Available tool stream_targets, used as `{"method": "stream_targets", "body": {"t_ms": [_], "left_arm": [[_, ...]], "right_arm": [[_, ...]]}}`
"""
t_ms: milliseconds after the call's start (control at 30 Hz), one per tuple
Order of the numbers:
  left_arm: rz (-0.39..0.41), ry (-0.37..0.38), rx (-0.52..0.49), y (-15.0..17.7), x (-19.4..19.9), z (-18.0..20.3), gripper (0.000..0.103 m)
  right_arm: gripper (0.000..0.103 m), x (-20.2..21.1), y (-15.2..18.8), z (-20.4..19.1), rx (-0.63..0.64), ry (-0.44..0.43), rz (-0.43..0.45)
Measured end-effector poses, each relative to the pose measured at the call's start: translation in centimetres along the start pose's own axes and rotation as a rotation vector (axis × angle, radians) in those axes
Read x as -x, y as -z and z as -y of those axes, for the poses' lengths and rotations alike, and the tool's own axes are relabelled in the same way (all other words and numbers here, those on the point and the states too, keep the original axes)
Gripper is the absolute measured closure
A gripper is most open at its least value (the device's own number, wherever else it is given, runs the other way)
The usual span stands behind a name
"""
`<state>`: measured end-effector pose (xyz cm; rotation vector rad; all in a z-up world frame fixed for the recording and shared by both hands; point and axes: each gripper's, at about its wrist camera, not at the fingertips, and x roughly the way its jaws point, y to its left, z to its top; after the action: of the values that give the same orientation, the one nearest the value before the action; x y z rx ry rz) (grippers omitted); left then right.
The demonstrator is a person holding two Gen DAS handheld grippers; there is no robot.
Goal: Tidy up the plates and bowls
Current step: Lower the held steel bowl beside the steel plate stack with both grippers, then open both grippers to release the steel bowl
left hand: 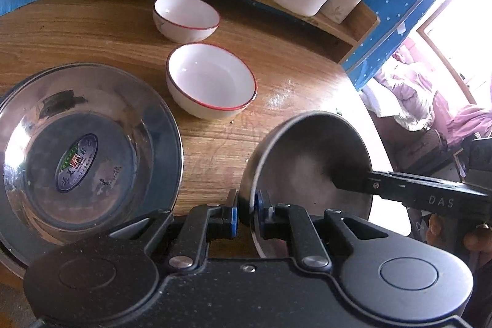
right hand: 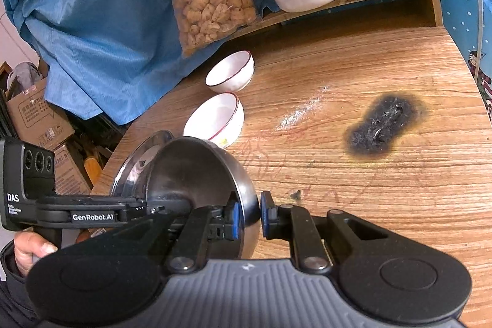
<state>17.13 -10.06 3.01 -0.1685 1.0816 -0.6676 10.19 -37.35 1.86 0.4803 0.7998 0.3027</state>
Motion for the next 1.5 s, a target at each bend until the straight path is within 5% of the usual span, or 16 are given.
{"method": "stream_targets", "body": {"t_ms": [833,1033,1100,1333,1500], "left_arm": [[0.049,-0.06,-0.105,-1.2,0.7,1.3,0.079],[0.125,-0.094,-0.163,-1.3,2.5,1.9,0.059],[0.159,-0.117,-0.2,-1.3,3.0,2.3,0.043],[0.235,-0.172,-0.248,-2.1,3.4,2.6,0.015],[0.299,-0.234,-0.228,-3.2,3.3,1.5,0.001]], "right_arm": [[0.085,-0.1,-1.0,0.3,0.055,0.032,0.041],[0.084,0.8,-1.4,-0.1,0.072,0.046,0.089],[0.084,1.2,-1.5,-0.4,0.09,0.059,0.114],[0.071,1.4,-1.8,-1.4,0.142,0.091,0.159],[0.036,1.2,-2.3,-1.5,0.154,0.118,0.182]]}}
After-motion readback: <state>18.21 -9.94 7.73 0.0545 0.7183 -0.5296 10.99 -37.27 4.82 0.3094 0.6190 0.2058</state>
